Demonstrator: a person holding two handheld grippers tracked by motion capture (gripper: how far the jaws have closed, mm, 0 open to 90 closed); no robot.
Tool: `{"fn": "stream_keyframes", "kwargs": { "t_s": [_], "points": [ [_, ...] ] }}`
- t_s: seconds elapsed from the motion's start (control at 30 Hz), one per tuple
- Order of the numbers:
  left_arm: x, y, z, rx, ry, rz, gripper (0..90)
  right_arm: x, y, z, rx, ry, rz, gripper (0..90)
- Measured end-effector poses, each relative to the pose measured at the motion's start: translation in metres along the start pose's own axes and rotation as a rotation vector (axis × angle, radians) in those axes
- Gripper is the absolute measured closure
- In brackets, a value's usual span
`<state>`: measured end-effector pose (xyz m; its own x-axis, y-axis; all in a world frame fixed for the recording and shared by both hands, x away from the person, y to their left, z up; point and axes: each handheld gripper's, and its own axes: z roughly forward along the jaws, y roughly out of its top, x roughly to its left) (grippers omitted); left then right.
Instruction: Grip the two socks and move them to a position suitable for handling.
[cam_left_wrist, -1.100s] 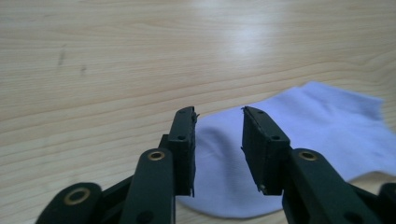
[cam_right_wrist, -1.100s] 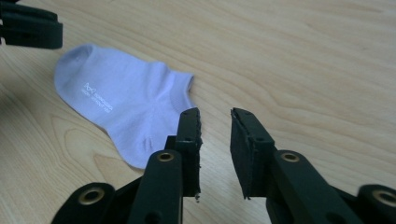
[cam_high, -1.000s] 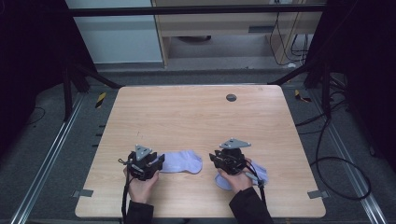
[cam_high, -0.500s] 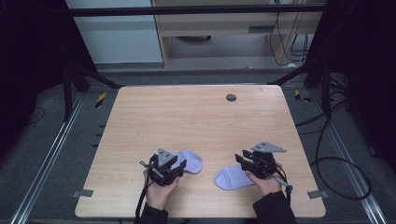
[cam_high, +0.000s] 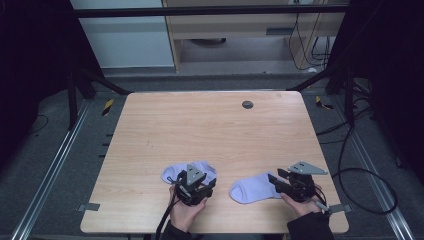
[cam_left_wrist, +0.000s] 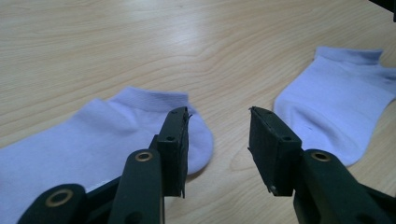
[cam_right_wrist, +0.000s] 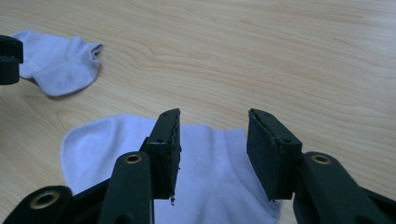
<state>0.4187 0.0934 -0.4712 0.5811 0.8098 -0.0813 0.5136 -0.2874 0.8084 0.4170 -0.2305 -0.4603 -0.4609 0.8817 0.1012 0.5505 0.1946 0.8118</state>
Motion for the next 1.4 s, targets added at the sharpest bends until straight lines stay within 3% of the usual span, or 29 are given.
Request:
{"fn": "stream_keyframes", "kwargs": {
  "t_s": [0.4, 0.57, 0.87, 1.1, 1.2, 1.4],
  "points": [
    [-0.033, -0.002, 0.022, 0.048, -0.055, 0.061, 58.8, -0.021, -0.022, 0.006, 0.084, -0.035, 0.005, 60.2],
    [-0.04, -0.003, 0.032, 0.071, -0.07, 0.062, 61.7, -0.025, -0.026, 0.014, 0.114, -0.061, -0.004, 63.6],
    [-0.045, -0.007, 0.045, 0.115, -0.079, 0.075, 67.3, -0.029, -0.029, 0.02, 0.153, -0.075, -0.018, 65.6],
    [-0.046, -0.008, 0.048, 0.128, -0.082, 0.076, 80.4, -0.027, -0.028, 0.02, 0.172, -0.069, -0.009, 82.6],
    [-0.047, -0.007, 0.048, 0.126, -0.084, 0.076, 87.8, -0.026, -0.026, 0.017, 0.158, -0.063, -0.011, 86.3],
    [-0.04, -0.005, 0.038, 0.096, -0.101, 0.059, 88.9, -0.018, -0.019, 0.0, 0.096, -0.031, -0.008, 86.8]
  ]
}}
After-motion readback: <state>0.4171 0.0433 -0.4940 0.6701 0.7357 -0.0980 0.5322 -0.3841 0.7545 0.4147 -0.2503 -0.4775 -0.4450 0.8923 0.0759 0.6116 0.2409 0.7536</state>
